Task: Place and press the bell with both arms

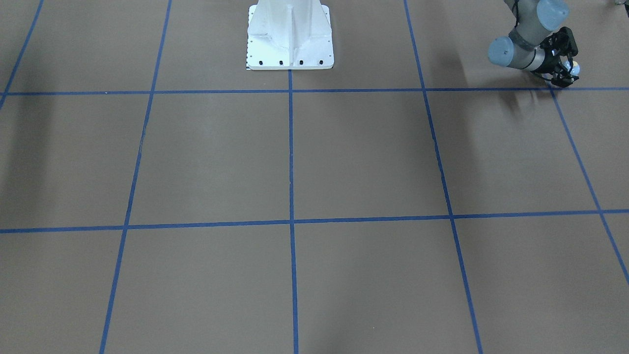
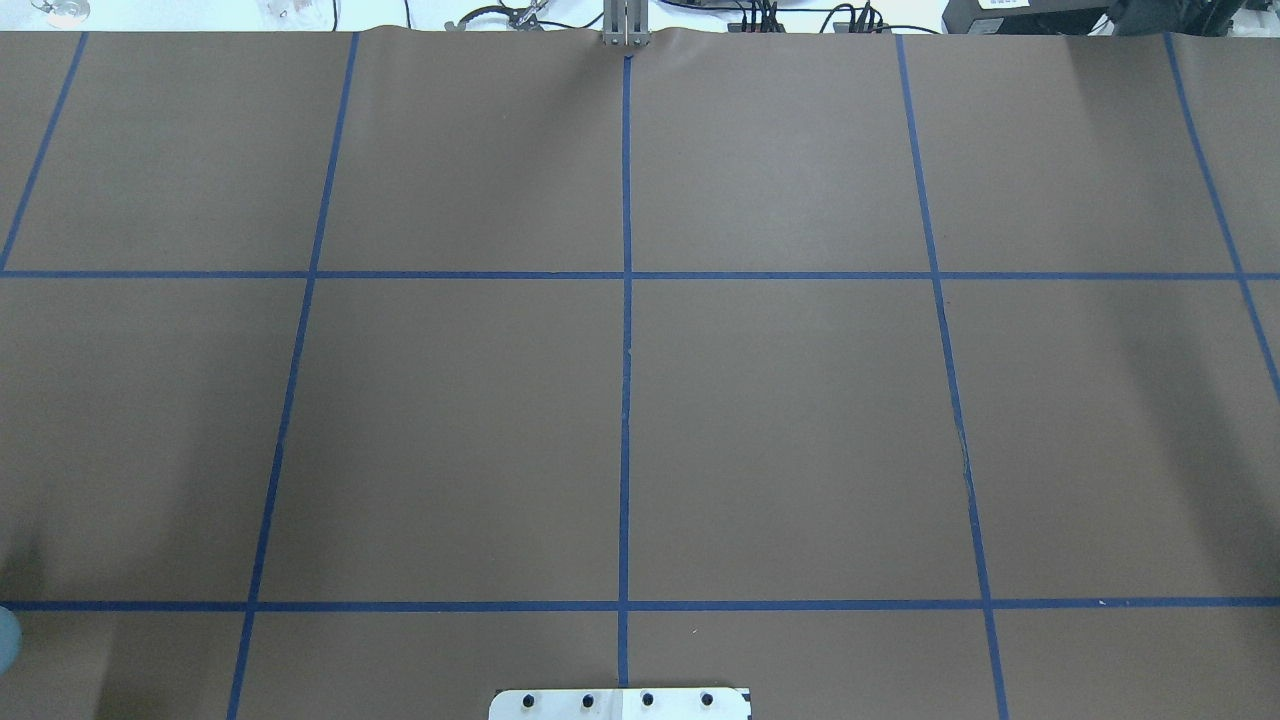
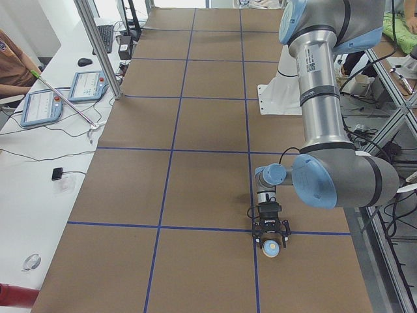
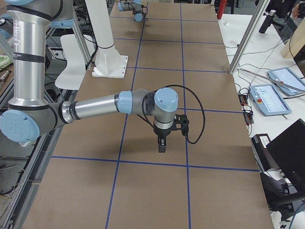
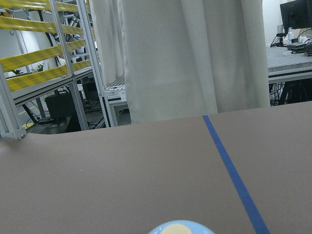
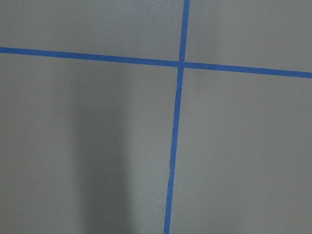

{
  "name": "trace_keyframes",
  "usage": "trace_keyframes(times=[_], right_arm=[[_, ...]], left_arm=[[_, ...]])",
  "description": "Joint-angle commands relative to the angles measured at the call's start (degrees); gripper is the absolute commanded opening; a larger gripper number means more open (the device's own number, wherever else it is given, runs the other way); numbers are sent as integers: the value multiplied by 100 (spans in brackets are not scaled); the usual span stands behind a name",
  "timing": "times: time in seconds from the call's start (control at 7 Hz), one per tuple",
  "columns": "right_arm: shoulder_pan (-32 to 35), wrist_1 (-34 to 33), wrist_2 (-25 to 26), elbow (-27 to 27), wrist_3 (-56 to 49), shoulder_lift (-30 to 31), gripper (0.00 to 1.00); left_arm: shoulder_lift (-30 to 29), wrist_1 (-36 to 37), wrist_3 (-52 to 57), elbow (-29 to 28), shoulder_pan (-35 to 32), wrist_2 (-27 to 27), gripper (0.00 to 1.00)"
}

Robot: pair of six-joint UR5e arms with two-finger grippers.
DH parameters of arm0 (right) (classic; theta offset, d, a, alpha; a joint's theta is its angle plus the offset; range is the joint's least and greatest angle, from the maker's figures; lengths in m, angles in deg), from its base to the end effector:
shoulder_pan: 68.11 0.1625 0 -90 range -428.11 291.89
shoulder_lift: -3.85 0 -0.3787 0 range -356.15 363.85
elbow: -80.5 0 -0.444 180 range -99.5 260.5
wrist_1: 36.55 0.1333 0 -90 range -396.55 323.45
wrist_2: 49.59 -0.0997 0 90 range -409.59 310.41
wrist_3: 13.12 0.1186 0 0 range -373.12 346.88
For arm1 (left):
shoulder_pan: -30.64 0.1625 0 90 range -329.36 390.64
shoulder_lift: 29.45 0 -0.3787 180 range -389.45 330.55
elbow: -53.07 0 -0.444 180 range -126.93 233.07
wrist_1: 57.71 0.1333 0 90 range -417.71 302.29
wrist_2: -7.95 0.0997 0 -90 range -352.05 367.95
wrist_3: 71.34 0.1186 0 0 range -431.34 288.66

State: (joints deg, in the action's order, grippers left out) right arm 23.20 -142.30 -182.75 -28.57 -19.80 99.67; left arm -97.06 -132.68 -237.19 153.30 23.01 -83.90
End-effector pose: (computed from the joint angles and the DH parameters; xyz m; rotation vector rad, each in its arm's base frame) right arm 0.0634 -0.4883 0.5283 0.0110 -0.7544 -0.0728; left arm 0.3042 -0.1714 0.7572 0.2624 -0.4491 -1.4350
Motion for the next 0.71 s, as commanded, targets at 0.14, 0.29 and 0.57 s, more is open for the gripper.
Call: trace_keyframes(times=[0.14,0.29,0.57], right_arm=[[1,-7,0,0,0,-2,100],[1,-7,0,0,0,-2,100],[1,-7,0,0,0,-2,100]], left_arm=[[-67,-17,0,-188,7,0,99],[-67,-17,0,-188,7,0,98],[-85,-9,-52,-206,7,9,65]])
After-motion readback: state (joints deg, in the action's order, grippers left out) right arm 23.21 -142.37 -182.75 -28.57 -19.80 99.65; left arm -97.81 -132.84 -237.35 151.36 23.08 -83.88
